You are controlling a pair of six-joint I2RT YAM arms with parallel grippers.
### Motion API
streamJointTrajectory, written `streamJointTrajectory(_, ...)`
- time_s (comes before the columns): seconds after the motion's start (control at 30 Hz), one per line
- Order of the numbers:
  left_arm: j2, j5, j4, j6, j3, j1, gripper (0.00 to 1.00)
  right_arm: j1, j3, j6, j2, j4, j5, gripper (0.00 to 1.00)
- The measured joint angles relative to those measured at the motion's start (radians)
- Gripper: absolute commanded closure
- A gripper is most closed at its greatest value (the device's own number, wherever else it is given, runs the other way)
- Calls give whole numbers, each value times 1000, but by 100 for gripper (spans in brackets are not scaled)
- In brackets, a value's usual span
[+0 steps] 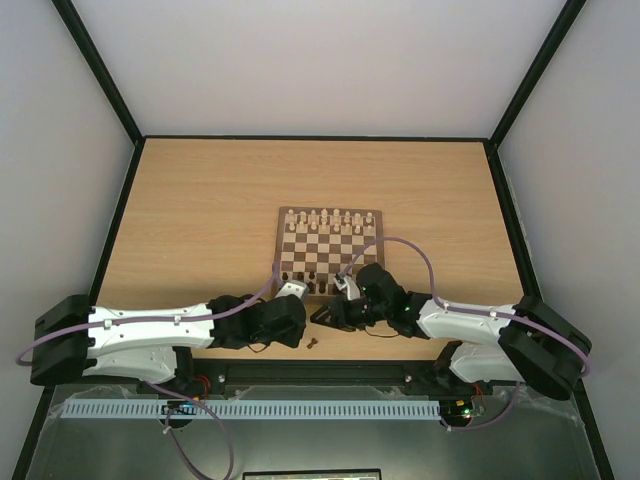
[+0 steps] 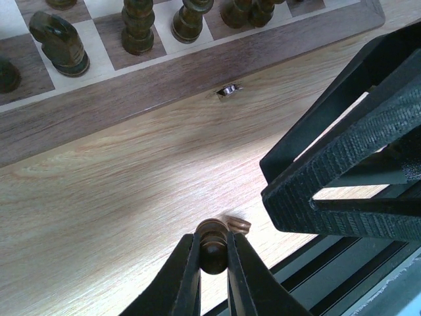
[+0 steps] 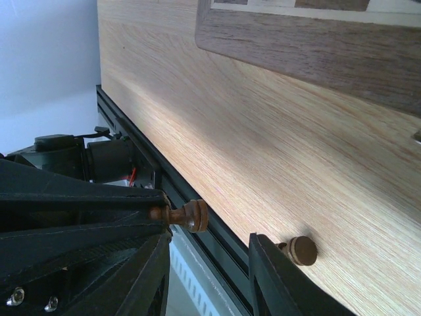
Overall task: Set up the chess pieces on the board
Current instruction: Place the chess piece on the chessboard.
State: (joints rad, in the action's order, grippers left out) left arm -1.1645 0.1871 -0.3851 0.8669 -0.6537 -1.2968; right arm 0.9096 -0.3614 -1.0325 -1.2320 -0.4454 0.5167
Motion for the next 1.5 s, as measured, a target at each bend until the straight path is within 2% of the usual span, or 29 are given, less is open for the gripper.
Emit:
streamJointTrajectory(0.2, 0, 19, -9, 1, -2, 0, 98, 0, -3, 35, 9, 42, -24, 67)
streamJointTrajectory(0.37, 10, 41, -46, 6, -3, 2, 98, 61, -67, 121, 82, 265, -194, 67)
streamJointTrajectory(0.63, -3, 56, -101, -15, -61, 61, 98, 118, -124, 179, 238, 500, -396, 67)
streamJointTrajectory(0.87, -133, 80, -189, -101, -285, 134, 97, 118, -188, 204, 346, 654, -491, 66)
streamJointTrajectory(1.1, -341, 80, -241, -222, -531, 234, 96, 118, -253, 232, 414, 758, -553, 66)
streamJointTrajectory(1.27, -472, 52, -265, -294, -626, 280, 96, 118, -288, 248, 446, 816, -586, 66)
streamJointTrajectory(1.5, -591, 7, -288, -363, -680, 320, 95, 118, -304, 266, 473, 862, -615, 66)
